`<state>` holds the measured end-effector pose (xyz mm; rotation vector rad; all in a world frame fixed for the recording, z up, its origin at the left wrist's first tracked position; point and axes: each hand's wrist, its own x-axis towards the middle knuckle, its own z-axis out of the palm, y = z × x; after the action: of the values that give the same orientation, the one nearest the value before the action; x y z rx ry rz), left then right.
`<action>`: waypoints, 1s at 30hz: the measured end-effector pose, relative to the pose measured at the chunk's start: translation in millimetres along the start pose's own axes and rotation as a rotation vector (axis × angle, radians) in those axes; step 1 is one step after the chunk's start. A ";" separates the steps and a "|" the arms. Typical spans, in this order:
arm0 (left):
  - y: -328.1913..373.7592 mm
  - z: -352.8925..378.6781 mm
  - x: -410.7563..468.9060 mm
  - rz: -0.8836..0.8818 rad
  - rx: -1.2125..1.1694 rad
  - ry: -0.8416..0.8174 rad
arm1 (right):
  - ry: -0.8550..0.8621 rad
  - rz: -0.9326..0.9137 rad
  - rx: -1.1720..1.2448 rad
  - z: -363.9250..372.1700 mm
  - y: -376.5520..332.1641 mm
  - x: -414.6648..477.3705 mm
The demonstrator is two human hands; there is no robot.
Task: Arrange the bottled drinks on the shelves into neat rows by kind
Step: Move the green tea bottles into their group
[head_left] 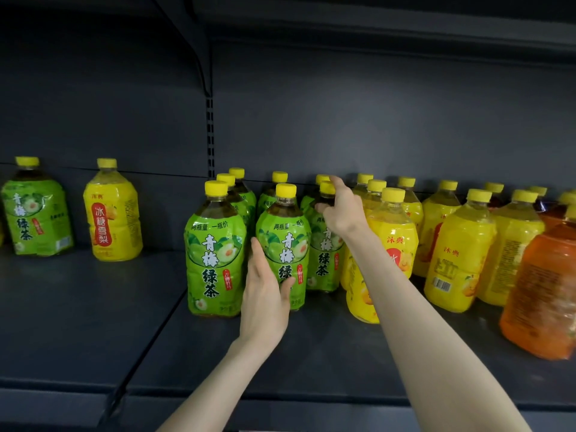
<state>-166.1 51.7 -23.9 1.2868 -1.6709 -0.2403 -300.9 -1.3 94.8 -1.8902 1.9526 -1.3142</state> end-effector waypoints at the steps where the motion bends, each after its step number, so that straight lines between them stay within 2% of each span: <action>1: -0.4 1.0 2.5 -0.007 0.004 -0.011 | -0.003 0.000 -0.013 -0.6 -0.8 -0.6; 7: -3.9 6.3 16.0 -0.032 0.012 -0.023 | 0.029 -0.131 -0.142 -4.5 -5.3 -5.7; 10: -3.8 7.9 17.1 -0.005 0.019 0.010 | -0.025 -0.198 -0.215 -12.1 -7.4 -7.9; 13: -5.3 8.5 16.2 0.158 0.122 0.045 | -0.105 -0.220 -0.323 -14.4 -3.6 -11.6; 17: -2.9 7.2 24.3 0.346 0.343 0.058 | -0.085 -0.276 -0.442 -13.2 2.9 -13.4; 21: 5.5 2.3 34.5 0.326 0.479 -0.033 | -0.039 -0.308 -0.490 -12.0 6.6 -13.5; 30: 3.0 3.1 56.4 0.304 0.563 -0.108 | -0.006 -0.325 -0.486 -8.0 9.0 -12.5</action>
<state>-168.3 5.3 8.4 1.4067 -2.0859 0.3760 -310.0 11.9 88.2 -2.5164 2.1795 -0.9448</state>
